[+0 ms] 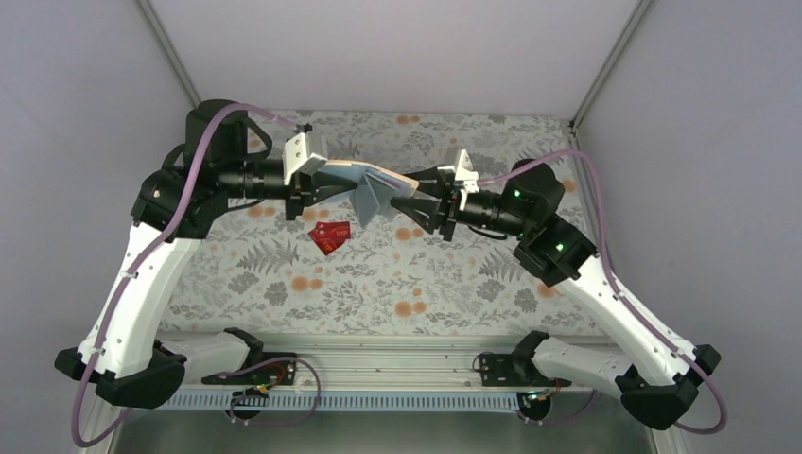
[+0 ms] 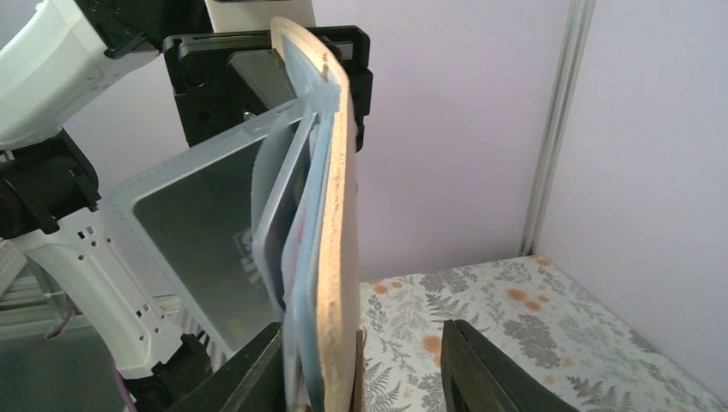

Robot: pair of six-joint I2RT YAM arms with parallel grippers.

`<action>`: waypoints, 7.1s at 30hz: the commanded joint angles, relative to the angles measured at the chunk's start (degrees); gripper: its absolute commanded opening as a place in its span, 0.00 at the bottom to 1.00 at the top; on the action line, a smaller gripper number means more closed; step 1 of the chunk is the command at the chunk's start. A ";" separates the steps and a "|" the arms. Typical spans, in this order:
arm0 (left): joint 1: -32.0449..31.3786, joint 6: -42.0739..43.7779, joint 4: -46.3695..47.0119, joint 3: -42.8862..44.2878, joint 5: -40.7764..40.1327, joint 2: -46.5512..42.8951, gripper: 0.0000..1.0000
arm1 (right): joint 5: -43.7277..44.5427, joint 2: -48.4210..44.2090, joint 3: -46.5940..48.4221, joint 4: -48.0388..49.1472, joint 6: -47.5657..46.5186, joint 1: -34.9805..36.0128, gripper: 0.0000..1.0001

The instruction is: Take the credit cards out of the card holder

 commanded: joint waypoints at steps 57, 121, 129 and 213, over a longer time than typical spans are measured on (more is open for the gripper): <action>-0.16 -0.38 2.34 0.23 -0.80 -1.57 0.02 | 5.59 -1.85 0.30 -4.39 -5.98 1.82 0.51; -0.20 -4.62 5.04 -5.39 3.67 0.24 0.37 | -11.00 8.08 9.87 -2.94 -1.26 1.29 0.04; -0.24 -4.23 4.51 -6.07 5.43 0.30 0.03 | -10.28 8.07 10.47 -3.43 -0.92 1.29 0.04; 1.77 -4.11 3.61 -2.76 8.52 -0.47 0.03 | -10.97 2.27 3.25 -2.09 -3.69 -2.57 0.54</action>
